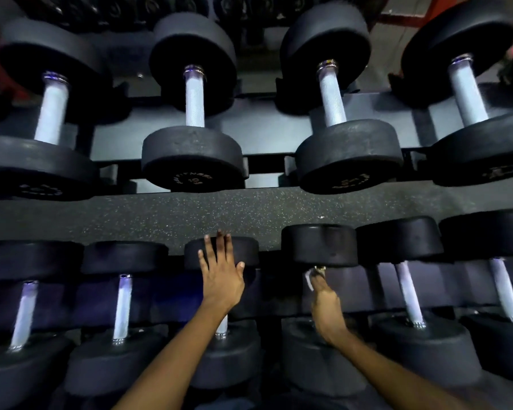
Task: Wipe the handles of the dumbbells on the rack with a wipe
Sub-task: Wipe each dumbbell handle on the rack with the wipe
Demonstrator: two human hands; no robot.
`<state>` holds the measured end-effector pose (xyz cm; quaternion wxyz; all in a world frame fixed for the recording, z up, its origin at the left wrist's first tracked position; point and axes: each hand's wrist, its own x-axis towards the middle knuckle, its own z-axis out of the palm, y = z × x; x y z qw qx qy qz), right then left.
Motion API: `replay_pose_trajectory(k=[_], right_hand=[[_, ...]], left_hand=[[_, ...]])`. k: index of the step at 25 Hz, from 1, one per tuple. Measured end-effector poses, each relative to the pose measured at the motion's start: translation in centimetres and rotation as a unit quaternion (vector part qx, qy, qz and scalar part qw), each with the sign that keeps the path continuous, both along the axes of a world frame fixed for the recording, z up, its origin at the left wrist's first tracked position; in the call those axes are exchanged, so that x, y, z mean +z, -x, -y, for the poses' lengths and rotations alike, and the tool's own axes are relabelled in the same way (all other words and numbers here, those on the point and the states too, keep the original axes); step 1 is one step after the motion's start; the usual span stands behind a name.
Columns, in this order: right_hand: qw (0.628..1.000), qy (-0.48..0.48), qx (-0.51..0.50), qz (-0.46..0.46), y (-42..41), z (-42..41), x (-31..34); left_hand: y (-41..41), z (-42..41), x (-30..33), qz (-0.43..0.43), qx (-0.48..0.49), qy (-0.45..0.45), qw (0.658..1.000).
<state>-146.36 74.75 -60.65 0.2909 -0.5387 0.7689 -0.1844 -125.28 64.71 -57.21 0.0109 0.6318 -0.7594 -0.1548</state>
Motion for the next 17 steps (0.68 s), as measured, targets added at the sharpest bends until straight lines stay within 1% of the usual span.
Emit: replay_pose_trajectory(k=[1, 2, 3, 4, 5, 6, 7, 9, 10, 11, 12, 13, 14, 15, 16, 17], right_hand=[[0.997, 0.021, -0.065, 0.021, -0.2, 0.0, -0.2], [0.986, 0.023, -0.162, 0.044, 0.1, 0.1, -0.4], [0.956, 0.011, -0.284, 0.072, 1.5, 0.3, -0.9], [0.914, -0.001, -0.393, 0.102, 3.5, 0.5, -1.3], [0.881, -0.013, -0.453, 0.136, 5.6, 0.7, -2.3], [0.870, -0.024, -0.458, 0.179, 6.9, 0.8, -3.0], [0.876, -0.031, -0.428, 0.221, 6.7, 1.1, -3.1], [0.898, -0.048, -0.314, 0.305, 3.4, 1.9, -2.6], [0.908, -0.053, -0.275, 0.311, 1.4, 2.3, -3.0], [0.914, -0.057, -0.263, 0.303, 0.7, 3.1, -3.0], [0.906, -0.086, -0.276, 0.308, 1.1, 4.2, -2.7], [0.883, -0.094, -0.293, 0.354, 2.1, 5.2, -2.7], [0.850, -0.081, -0.315, 0.415, 3.1, 5.9, -3.1], [0.830, -0.079, -0.343, 0.432, 3.3, 6.0, -2.5], [0.824, -0.065, -0.375, 0.420, 2.9, 6.0, -2.1], [0.836, -0.049, -0.385, 0.388, 1.8, 5.8, -1.5]], left_hand=[[0.1, 0.1, 0.3, 0.016, 0.004, -0.013, 1.000], [0.3, 0.1, 0.5, 0.031, 0.006, -0.027, 0.999], [0.4, 0.1, 0.8, 0.047, 0.010, -0.039, 0.998], [0.6, 0.2, 1.0, 0.061, 0.013, -0.051, 0.997], [0.8, 0.3, 1.3, 0.073, 0.016, -0.064, 0.995], [0.9, 0.3, 1.5, 0.079, 0.020, -0.077, 0.994], [1.0, 0.4, 1.7, 0.084, 0.023, -0.088, 0.992], [1.1, 0.5, 1.9, 0.097, 0.025, -0.104, 0.990], [1.2, 0.5, 1.9, 0.101, 0.026, -0.107, 0.989], [1.2, 0.7, 1.9, 0.104, 0.026, -0.106, 0.989], [1.3, 0.7, 1.9, 0.108, 0.024, -0.104, 0.988], [1.3, 0.8, 1.9, 0.112, 0.022, -0.105, 0.988], [1.3, 0.8, 2.0, 0.115, 0.021, -0.109, 0.987], [1.3, 0.7, 2.0, 0.114, 0.021, -0.112, 0.987], [1.3, 0.6, 1.9, 0.112, 0.020, -0.111, 0.987], [1.2, 0.6, 1.9, 0.113, 0.017, -0.107, 0.988]])
